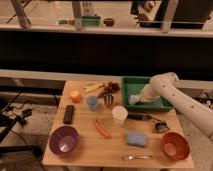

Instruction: Wipe tray with towel

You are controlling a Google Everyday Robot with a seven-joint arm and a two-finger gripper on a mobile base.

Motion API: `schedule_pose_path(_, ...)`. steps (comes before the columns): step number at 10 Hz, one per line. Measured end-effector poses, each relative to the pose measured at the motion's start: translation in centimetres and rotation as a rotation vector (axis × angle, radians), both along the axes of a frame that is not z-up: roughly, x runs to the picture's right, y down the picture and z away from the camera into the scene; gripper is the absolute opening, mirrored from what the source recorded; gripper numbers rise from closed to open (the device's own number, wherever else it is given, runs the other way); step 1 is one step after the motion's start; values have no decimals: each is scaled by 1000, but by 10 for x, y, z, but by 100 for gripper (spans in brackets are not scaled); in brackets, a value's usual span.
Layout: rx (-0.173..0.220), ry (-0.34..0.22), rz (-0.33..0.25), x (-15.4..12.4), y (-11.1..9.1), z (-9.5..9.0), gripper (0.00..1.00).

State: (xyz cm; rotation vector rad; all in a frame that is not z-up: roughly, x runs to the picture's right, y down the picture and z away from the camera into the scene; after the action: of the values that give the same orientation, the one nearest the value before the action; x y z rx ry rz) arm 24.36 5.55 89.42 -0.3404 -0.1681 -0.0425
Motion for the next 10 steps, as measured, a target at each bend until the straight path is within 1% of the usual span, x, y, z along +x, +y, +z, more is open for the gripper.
schedule_pose_path(2, -1, -9, 2, -3, 0, 5, 3)
schedule_pose_path(4, -4, 0, 4, 3, -1, 7, 3)
schedule_pose_path(6, -9, 22, 11, 16, 0, 7, 3)
schedule_pose_path(10, -25, 97, 27, 59, 3, 6, 3)
